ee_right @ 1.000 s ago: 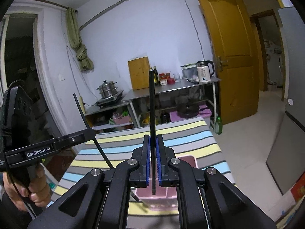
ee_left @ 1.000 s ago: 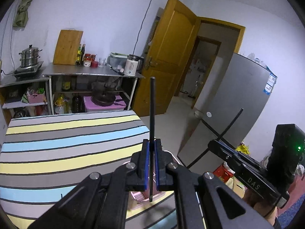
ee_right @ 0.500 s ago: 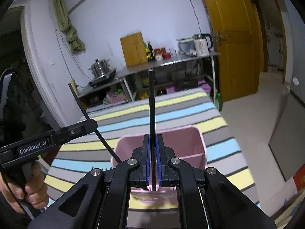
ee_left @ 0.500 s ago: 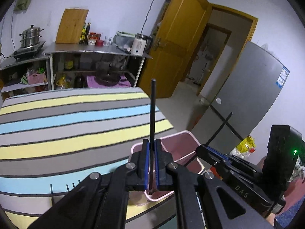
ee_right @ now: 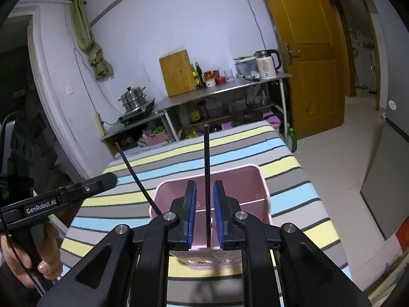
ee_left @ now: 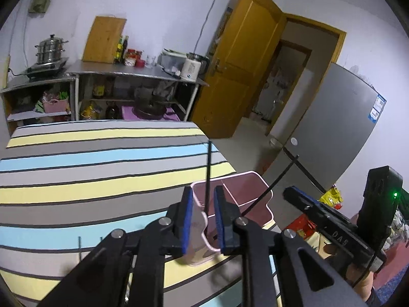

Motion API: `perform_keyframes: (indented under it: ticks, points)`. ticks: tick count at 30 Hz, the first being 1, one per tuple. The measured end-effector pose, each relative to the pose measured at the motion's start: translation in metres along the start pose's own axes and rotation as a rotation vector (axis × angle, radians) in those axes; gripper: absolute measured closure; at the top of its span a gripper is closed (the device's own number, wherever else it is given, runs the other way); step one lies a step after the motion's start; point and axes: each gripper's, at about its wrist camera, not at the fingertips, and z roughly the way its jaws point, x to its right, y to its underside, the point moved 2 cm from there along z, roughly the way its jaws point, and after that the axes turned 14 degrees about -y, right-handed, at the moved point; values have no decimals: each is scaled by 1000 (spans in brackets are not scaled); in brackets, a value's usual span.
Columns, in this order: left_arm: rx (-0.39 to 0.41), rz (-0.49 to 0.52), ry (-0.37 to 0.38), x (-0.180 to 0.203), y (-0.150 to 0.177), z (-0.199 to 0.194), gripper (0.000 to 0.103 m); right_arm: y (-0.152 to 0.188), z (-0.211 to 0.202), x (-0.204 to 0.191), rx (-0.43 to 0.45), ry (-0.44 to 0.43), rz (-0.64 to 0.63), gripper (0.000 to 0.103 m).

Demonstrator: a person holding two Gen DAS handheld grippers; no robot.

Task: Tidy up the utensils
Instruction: 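Lower the left tool's chopstick into the holder and open while the right tool does likewise, then move the left tool back to the chopsticks while the right tool returns too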

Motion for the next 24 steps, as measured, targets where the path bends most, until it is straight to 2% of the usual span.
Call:
perform_keyframes:
  ticks: [2,8,11,16,24]
  points:
    - [6,-18,-21,-9,4,-9,79,4,-10,-6,15,1,-1,88]
    - [45,-38,-69,-35,30,-36,79,26,-28,-28,21,-33,-41,88]
    - [81,-38,-105,-47,45,-49,79,42,-32,-42,8,-55,-60,88]
    - [96,-59,-138,-67,72,-60,79,68,-34,-58,-25,-72,-75,88]
    - [33,-91,-196,-90,116,-54,79,104,-23,-68,-94,-111,-65,88]
